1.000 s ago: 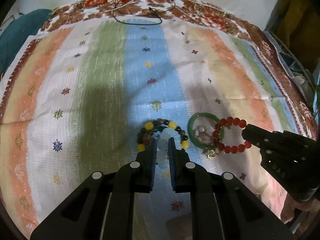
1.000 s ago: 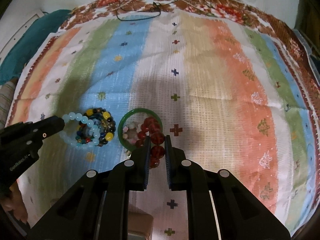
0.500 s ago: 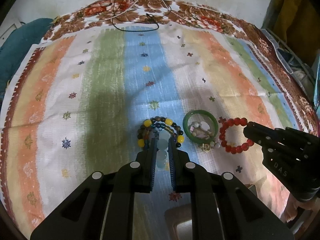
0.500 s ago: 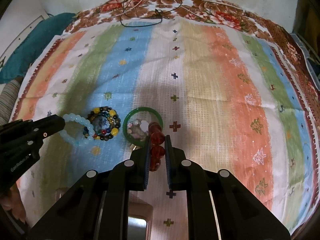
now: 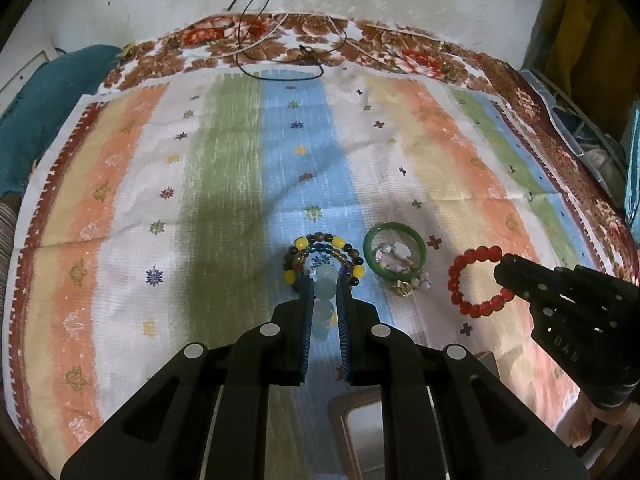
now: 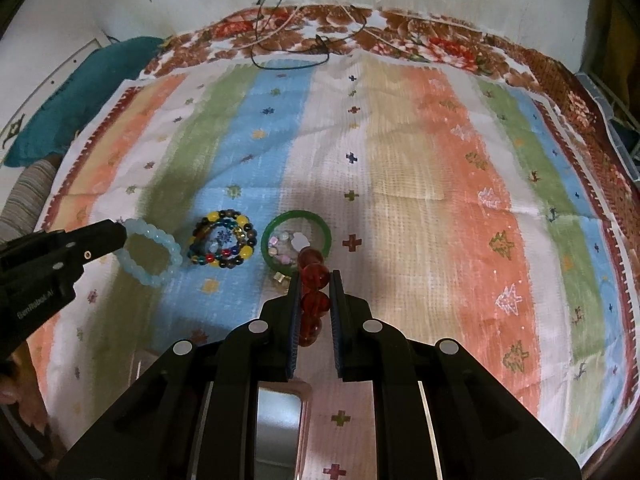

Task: Organize jewelry
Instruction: 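Lift both held bracelets and carry them over the silver tin, then open the right tool over the tin while the left tool releases its bracelet, then move both tools back toward the green bangle and remaining bracelets, then grasp the green jade bangle with the right tool while the left tool grasps the multicolour bead bracelet, then lift the bangle and bracelet and carry both over the silver tin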

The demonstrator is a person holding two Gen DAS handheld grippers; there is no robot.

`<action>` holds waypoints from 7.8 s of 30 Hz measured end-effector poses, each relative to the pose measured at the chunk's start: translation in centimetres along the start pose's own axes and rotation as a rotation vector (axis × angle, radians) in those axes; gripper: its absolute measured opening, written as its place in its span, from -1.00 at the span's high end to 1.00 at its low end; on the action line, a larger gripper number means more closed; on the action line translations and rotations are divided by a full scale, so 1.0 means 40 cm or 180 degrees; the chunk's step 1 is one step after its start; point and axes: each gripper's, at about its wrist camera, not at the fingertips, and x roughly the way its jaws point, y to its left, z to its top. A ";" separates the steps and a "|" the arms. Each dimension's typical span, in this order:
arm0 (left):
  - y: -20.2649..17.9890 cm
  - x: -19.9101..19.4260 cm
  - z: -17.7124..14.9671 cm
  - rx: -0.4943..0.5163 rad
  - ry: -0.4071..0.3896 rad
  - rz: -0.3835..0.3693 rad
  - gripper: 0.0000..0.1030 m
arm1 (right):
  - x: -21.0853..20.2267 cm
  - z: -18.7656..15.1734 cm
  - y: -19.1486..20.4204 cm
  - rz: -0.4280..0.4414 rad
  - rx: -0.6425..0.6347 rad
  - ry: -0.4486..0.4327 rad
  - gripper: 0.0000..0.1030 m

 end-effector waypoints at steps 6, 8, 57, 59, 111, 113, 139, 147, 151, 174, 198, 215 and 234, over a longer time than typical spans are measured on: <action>-0.015 -0.045 -0.009 0.0031 -0.0099 -0.0036 0.78 | -0.045 -0.012 0.008 0.0013 -0.0049 -0.0118 0.72; -0.021 -0.059 -0.013 0.0041 -0.0131 -0.0052 0.78 | -0.059 -0.017 0.009 0.0033 -0.0050 -0.0148 0.72; -0.114 -0.264 -0.186 0.0149 -0.0418 -0.0231 0.51 | -0.252 -0.172 0.027 0.0358 -0.0123 -0.0527 0.20; -0.103 -0.261 -0.179 0.0092 -0.0408 -0.0207 0.47 | -0.248 -0.170 0.021 0.0350 -0.0094 -0.0511 0.19; 0.054 0.086 -0.049 -0.0438 0.0232 0.0338 -0.44 | 0.034 -0.019 -0.031 -0.0086 0.0036 0.0012 -0.55; 0.057 0.097 -0.047 -0.0468 0.0257 0.0311 -0.46 | 0.046 -0.014 -0.035 -0.0047 0.0050 0.0021 -0.55; 0.089 0.250 -0.011 -0.0561 0.0580 0.0222 -0.47 | 0.198 0.035 -0.072 -0.0090 0.0209 0.0245 -0.70; 0.092 0.275 -0.013 -0.0588 0.0645 0.0222 -0.41 | 0.248 0.049 -0.081 -0.0102 0.0325 0.0354 -0.70; 0.099 0.284 -0.014 -0.0624 0.0669 0.0186 -0.35 | 0.277 0.053 -0.085 -0.0161 0.0344 0.0396 -0.70; 0.109 0.290 -0.023 -0.0659 0.0751 0.0112 0.82 | 0.328 0.065 -0.082 -0.0357 0.0092 0.0403 0.81; 0.009 0.173 0.002 -0.0149 0.0424 0.0272 0.82 | 0.194 0.049 -0.069 -0.0170 0.0032 0.0193 0.84; -0.024 0.111 -0.001 -0.0099 0.0286 0.0213 0.82 | 0.128 0.029 -0.041 -0.0074 0.0000 0.0096 0.84; -0.036 -0.010 -0.019 -0.0129 0.0061 0.0075 0.82 | 0.013 -0.011 -0.028 0.0118 0.0021 -0.0078 0.84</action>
